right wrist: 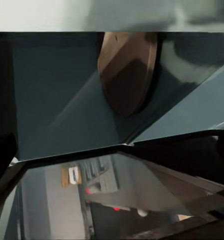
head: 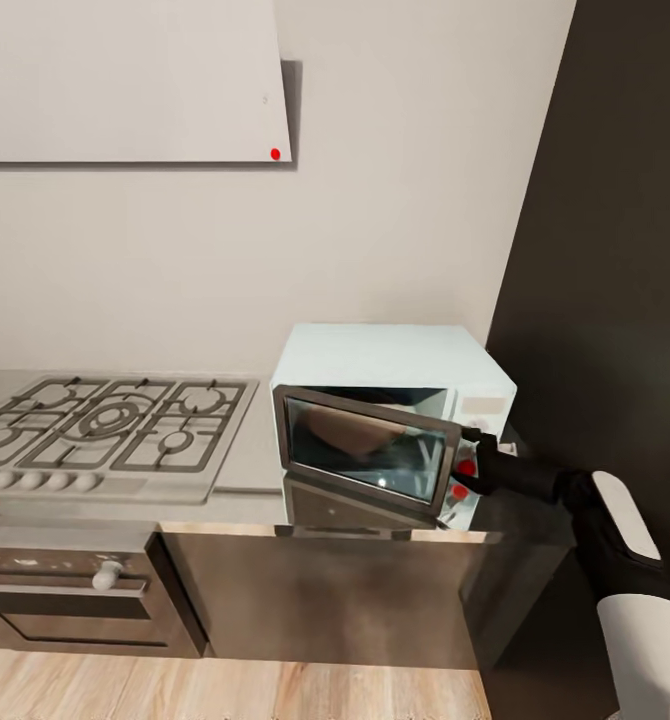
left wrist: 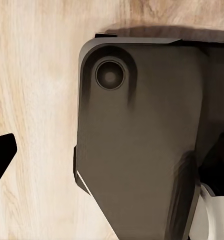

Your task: In the kitchen, take the popcorn bag from the countertop, put it into the microwave, and heat it until the popcorn is cooked so the cooked popcorn ends up inside the bag.

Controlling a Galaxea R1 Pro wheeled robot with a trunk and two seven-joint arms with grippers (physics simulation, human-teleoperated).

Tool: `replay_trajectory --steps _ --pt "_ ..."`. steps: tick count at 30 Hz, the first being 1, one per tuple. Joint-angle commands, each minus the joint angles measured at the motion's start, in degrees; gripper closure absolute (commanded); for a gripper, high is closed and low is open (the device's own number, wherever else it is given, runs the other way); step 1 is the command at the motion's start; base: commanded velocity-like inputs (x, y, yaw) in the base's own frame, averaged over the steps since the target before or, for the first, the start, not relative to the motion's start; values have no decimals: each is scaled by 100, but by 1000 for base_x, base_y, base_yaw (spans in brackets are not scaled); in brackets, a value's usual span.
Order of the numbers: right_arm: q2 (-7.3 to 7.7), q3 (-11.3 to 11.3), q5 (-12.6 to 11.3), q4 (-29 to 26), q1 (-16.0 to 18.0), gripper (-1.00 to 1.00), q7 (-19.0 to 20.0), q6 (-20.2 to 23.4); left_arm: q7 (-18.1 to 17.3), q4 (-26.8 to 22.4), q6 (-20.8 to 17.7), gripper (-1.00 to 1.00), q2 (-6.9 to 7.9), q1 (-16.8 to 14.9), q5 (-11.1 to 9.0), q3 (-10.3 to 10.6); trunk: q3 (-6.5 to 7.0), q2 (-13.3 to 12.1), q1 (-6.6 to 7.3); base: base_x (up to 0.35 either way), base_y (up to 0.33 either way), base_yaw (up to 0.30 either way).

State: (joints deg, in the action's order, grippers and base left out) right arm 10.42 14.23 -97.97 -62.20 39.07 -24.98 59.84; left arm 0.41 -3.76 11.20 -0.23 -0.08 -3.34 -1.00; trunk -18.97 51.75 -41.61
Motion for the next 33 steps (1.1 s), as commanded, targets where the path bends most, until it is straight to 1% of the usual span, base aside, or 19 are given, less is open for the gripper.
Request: replay_trajectory --steps 1,4,6,8,13,23,33 --pt "-12 0 -54 -3 4 -100 -67 16 3 -1 17 -100 0 -1 -35 -5 -7 4 1 -120 0 0" --pt "-142 -12 -50 -3 4 -100 -82 16 3 -1 19 -100 1 -1 -35 -5 -7 4 1 -47 0 0" --pt "-186 -122 -47 -2 4 -100 -79 16 3 -1 18 -100 0 -1 -35 -5 -7 4 1 -9 0 0" --pt "-195 -174 -47 0 4 -100 -78 16 3 -1 17 -100 0 -1 -35 -5 -7 4 1 -2 0 0" --pt "-202 -208 -47 -1 4 -100 -77 16 3 -1 23 -100 -3 -1 -35 -8 -7 4 1 -137 0 0" --pt "-222 -219 -47 -3 4 -100 -82 16 3 -1 23 -100 -4 -1 -35 -9 -7 4 1 -163 0 0" --pt "-242 -224 -47 -3 4 -100 -86 16 3 -1 23 -100 -3 -1 -35 -5 -7 4 1 -69 0 0"
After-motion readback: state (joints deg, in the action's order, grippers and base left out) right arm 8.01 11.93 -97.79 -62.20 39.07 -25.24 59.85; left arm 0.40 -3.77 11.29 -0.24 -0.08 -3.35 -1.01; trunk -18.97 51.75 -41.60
